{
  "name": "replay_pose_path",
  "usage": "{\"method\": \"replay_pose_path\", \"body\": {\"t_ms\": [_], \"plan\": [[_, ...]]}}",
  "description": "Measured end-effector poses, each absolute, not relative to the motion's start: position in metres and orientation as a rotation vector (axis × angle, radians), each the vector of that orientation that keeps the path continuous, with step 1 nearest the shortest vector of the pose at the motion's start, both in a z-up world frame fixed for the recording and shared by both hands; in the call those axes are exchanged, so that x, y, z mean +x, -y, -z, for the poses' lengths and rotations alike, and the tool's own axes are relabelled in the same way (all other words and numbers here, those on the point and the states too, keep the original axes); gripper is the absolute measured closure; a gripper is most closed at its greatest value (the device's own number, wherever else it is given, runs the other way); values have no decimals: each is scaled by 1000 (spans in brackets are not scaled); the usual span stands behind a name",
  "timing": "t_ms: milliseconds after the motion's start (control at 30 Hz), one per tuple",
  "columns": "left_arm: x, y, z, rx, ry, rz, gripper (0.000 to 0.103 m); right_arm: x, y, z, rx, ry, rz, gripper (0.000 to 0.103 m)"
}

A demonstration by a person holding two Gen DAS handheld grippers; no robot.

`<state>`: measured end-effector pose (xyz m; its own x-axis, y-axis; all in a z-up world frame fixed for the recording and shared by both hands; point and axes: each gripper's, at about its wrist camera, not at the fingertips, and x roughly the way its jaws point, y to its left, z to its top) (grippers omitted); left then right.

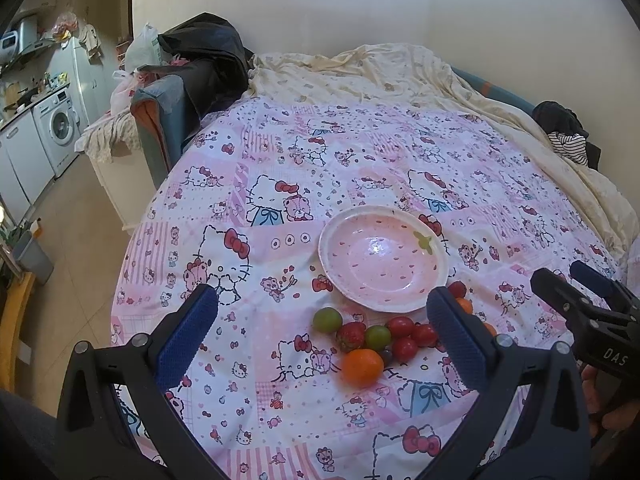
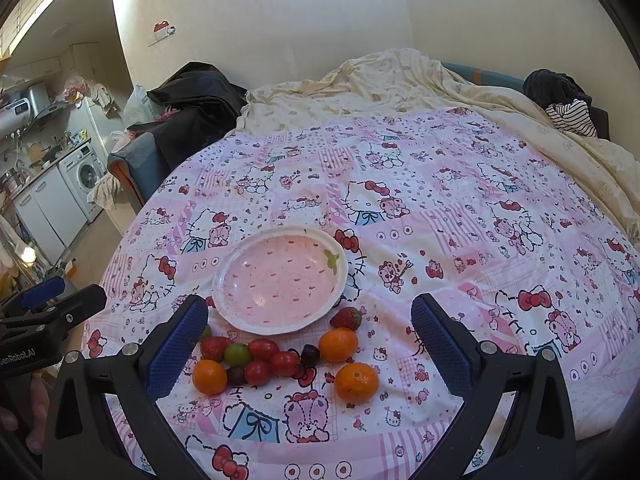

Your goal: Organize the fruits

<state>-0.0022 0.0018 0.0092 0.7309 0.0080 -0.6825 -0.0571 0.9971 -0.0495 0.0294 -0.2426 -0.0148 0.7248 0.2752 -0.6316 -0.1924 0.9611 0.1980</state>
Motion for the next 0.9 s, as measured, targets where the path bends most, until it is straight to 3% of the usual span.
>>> {"method": "replay_pose_path", "body": {"t_ms": [900], "plan": [[-3,-2,-9,-75,-749,-34,0,30,242,14,120,-714,-258,0]]}}
